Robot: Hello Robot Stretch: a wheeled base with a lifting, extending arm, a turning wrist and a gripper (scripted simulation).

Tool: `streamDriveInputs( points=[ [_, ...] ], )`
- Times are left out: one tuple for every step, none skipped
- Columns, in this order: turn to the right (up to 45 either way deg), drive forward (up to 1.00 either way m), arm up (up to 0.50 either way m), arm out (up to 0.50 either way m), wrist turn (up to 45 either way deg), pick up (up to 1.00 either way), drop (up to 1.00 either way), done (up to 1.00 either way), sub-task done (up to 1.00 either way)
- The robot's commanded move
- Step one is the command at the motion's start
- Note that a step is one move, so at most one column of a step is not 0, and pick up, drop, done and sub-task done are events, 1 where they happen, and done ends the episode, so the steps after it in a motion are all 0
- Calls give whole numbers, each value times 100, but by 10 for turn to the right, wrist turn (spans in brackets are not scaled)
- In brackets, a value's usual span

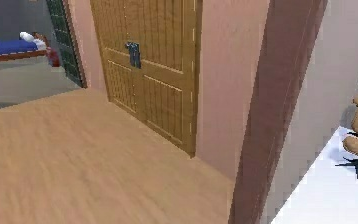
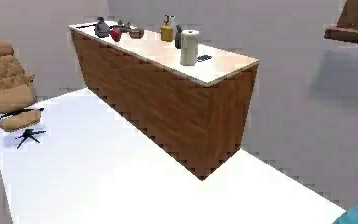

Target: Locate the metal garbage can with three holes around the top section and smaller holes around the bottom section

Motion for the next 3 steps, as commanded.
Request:
streamDriveInputs(
  points=[
    [-450, 0, 0, 0, 0, 0, 0, 0, 0],
    [-450, 0, 0, 0, 0, 0, 0, 0, 0],
    [-450, 0, 0, 0, 0, 0, 0, 0, 0]
  ],
)
